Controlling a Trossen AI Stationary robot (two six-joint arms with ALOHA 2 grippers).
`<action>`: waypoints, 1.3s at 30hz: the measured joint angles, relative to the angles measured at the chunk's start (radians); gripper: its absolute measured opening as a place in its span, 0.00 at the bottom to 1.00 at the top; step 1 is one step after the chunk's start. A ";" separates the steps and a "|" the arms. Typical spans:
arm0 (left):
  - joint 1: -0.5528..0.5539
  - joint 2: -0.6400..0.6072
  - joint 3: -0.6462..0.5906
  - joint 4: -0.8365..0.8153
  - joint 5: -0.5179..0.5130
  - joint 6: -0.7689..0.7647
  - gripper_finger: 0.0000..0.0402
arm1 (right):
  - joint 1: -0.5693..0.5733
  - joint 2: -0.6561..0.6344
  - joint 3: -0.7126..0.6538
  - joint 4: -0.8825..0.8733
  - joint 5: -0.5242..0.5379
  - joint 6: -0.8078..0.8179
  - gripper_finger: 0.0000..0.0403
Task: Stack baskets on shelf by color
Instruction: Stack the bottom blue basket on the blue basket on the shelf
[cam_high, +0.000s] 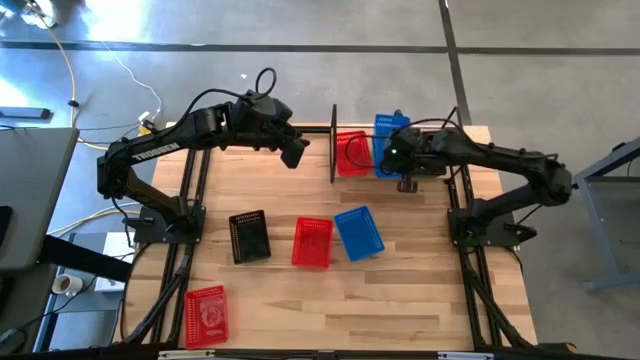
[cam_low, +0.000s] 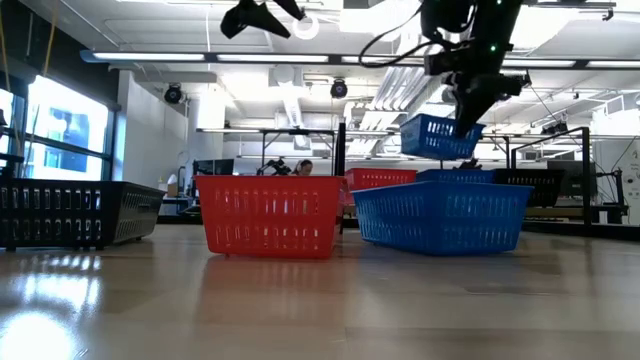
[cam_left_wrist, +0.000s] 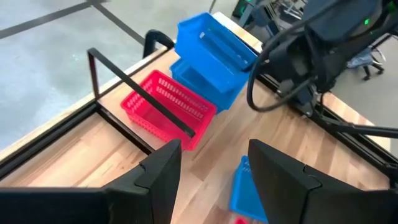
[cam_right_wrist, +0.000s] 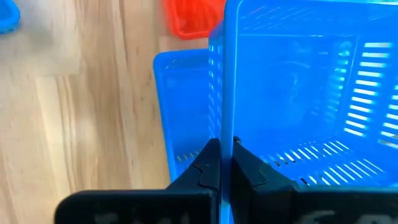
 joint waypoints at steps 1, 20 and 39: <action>0.000 0.000 0.000 0.000 -0.009 0.000 0.44 | 0.000 0.006 0.000 -0.007 -0.005 -0.001 0.00; 0.000 0.001 0.000 0.000 -0.015 0.000 0.44 | -0.027 0.026 -0.001 -0.062 -0.057 -0.017 0.00; 0.000 0.001 0.000 0.001 -0.015 0.019 0.44 | -0.046 0.112 -0.002 -0.070 -0.041 -0.061 0.00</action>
